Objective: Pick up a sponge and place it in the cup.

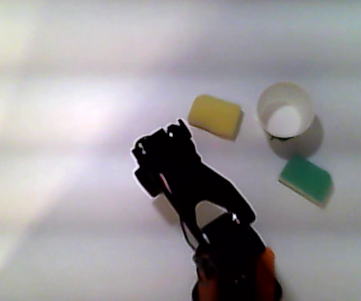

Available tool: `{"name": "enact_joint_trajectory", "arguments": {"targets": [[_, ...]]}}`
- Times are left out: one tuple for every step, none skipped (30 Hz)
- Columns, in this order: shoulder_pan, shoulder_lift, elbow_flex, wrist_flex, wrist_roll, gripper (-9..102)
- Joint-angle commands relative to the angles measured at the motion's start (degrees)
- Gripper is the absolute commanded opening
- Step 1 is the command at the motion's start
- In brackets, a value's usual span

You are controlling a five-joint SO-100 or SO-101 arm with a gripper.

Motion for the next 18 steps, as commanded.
{"name": "enact_joint_trajectory", "arguments": {"targets": [[0.26,2.55,0.88,-1.67,-0.97,15],[0.53,2.81,1.14,-2.29,-0.97,13],[0.97,3.08,1.32,-2.46,-0.97,8],[1.23,3.43,1.41,-2.46,-0.97,2],[1.58,3.52,1.41,-2.46,-0.97,0],[2.02,3.87,1.41,-2.2,-0.97,0],[2.46,4.31,1.23,-1.58,-0.79,0],[2.99,4.83,1.05,-1.32,-0.26,0],[3.78,5.8,0.97,-0.7,0.53,0],[4.66,6.94,0.79,0.18,2.02,0],[5.71,8.35,0.44,0.97,3.52,0],[7.12,10.02,0.0,2.2,5.19,0],[8.53,11.95,-0.44,3.69,7.29,0],[10.2,13.8,-1.05,5.62,10.02,0],[12.04,15.82,-1.76,8.17,12.83,0],[13.71,18.02,-2.55,10.2,15.12,0],[15.91,20.57,-3.87,12.92,18.72,0],[17.49,22.5,-4.75,15.56,21.88,0]]}}
